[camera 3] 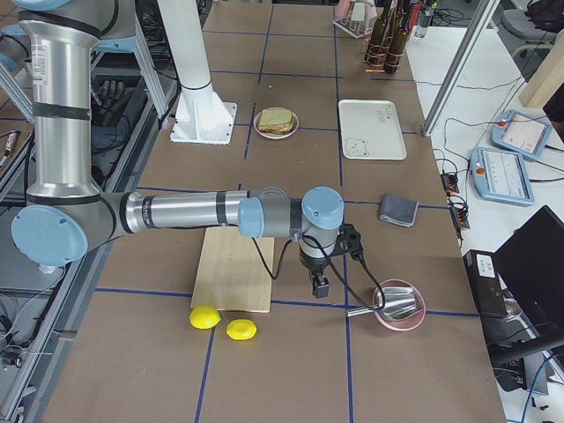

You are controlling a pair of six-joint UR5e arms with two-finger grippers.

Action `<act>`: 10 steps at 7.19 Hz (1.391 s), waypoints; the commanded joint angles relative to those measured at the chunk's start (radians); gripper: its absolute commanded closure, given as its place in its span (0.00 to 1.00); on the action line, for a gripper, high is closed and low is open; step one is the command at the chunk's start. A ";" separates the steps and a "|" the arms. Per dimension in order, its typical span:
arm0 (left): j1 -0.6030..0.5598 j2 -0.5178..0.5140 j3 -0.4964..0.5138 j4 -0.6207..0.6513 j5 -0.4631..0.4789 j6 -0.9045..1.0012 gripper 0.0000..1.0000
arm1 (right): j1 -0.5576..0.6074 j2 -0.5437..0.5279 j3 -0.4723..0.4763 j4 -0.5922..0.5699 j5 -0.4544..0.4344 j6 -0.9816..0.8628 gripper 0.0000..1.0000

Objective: Make sandwich and place on tray

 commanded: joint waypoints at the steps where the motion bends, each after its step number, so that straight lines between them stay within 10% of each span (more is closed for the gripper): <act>1: 0.230 -0.110 -0.018 -0.019 0.146 -0.264 0.00 | 0.028 -0.048 0.044 -0.028 0.007 0.001 0.00; 5: 0.609 -0.311 -0.011 -0.028 0.303 -0.970 0.00 | 0.028 -0.047 0.049 -0.026 0.002 0.026 0.00; 10: 0.869 -0.348 0.156 -0.229 0.591 -1.207 0.08 | 0.028 -0.047 0.049 -0.026 0.002 0.026 0.00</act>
